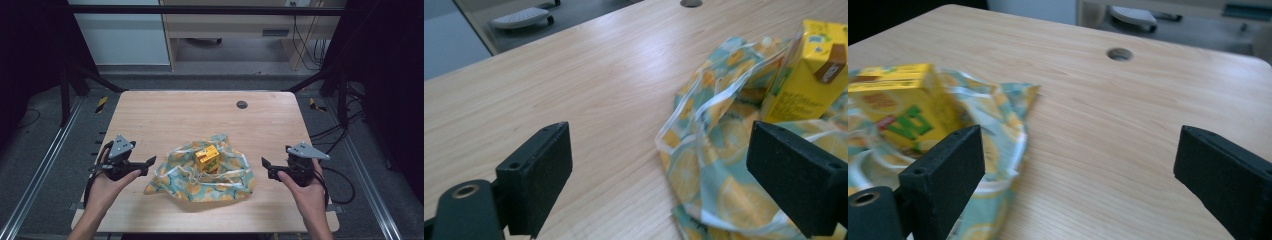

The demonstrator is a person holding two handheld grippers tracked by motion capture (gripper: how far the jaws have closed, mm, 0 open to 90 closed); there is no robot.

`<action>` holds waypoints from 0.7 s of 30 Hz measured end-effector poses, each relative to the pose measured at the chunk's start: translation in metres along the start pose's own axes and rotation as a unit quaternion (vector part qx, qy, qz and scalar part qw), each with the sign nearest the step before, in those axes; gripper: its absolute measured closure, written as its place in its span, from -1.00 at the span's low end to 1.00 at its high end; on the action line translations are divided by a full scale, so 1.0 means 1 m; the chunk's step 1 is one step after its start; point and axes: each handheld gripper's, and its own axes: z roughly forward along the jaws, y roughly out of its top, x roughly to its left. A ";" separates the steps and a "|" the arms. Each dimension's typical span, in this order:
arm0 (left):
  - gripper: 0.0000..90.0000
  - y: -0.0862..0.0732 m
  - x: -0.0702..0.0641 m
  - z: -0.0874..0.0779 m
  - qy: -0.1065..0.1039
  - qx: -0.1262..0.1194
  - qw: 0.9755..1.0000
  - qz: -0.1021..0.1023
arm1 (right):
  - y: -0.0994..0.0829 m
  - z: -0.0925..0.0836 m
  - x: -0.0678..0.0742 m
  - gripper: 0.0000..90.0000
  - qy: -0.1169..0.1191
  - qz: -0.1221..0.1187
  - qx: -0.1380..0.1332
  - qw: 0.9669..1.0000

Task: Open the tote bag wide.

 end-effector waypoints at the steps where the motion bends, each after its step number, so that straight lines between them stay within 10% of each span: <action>1: -0.78 -0.003 0.002 0.000 0.000 0.002 1.000 -0.001 | -0.005 0.000 -0.006 -0.87 -0.008 0.010 0.002 1.000; 21: -0.83 -0.067 0.033 0.013 0.016 0.047 0.997 -0.060 | -0.062 0.017 -0.038 -0.82 -0.062 0.063 0.062 0.994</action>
